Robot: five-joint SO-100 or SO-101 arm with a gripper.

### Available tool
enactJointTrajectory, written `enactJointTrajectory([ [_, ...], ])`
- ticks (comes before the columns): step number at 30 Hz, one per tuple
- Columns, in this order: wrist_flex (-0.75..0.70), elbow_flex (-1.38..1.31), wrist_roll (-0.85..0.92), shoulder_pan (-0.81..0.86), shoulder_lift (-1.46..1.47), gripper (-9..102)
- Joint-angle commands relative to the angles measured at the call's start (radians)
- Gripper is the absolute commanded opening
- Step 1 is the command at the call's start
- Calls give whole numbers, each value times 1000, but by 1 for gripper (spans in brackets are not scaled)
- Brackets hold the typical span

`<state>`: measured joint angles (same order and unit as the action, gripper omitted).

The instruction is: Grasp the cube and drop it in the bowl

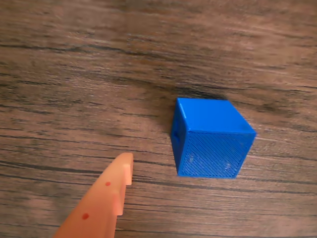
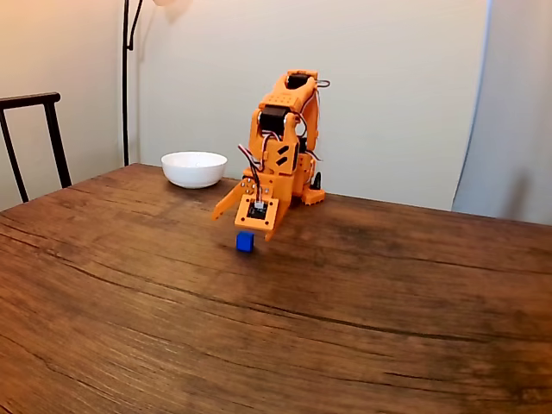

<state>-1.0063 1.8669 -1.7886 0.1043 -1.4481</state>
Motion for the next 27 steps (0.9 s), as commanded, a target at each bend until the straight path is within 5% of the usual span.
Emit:
enactJointTrajectory([
  [1,14,-35,2,-3,-2,55],
  [12,78,-17,43,9,3,55],
  [27,81,-15,38,9,5,29],
])
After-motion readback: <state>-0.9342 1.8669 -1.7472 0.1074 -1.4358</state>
